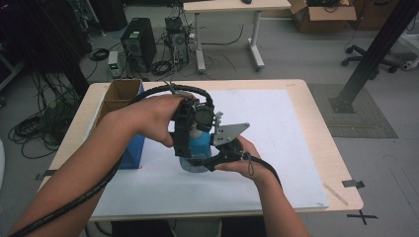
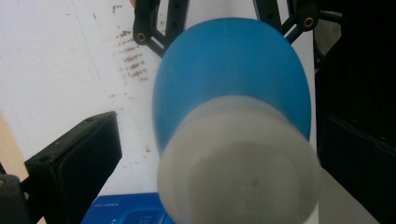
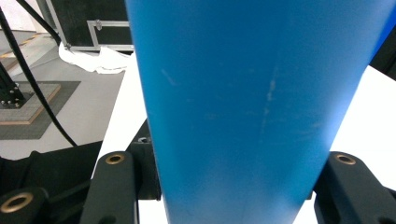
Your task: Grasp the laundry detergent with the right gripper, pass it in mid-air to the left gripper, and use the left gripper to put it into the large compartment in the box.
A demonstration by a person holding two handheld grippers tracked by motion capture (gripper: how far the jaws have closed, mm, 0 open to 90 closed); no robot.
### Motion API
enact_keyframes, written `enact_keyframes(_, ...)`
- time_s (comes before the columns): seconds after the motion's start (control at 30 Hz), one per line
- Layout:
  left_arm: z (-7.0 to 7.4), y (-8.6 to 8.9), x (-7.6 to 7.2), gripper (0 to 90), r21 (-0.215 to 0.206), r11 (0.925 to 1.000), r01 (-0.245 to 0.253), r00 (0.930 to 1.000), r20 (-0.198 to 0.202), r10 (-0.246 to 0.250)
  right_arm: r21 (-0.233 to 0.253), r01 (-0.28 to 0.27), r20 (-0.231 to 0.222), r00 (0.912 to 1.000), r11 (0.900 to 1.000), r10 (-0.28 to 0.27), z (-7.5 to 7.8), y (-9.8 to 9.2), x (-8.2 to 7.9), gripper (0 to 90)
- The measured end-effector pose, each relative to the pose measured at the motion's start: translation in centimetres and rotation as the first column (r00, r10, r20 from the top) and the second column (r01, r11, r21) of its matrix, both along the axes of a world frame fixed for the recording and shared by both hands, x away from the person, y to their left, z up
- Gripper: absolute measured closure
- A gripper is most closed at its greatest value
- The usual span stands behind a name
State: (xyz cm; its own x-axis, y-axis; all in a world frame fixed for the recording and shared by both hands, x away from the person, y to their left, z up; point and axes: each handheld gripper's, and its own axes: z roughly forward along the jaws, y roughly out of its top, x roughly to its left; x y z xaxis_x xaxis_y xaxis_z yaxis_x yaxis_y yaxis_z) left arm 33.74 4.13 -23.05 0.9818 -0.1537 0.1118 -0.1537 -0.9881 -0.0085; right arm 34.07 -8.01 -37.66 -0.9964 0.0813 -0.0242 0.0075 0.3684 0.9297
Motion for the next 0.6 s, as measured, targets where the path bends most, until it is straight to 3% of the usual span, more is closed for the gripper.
enact_keyframes(0.6,-0.21,-0.47,-0.44,4.9,-0.005,1.0,0.007,1.0,0.004,-0.007,0.005,0.012,0.01,0.9999,1.0,-0.012,0.28,0.13,-0.07,44.8)
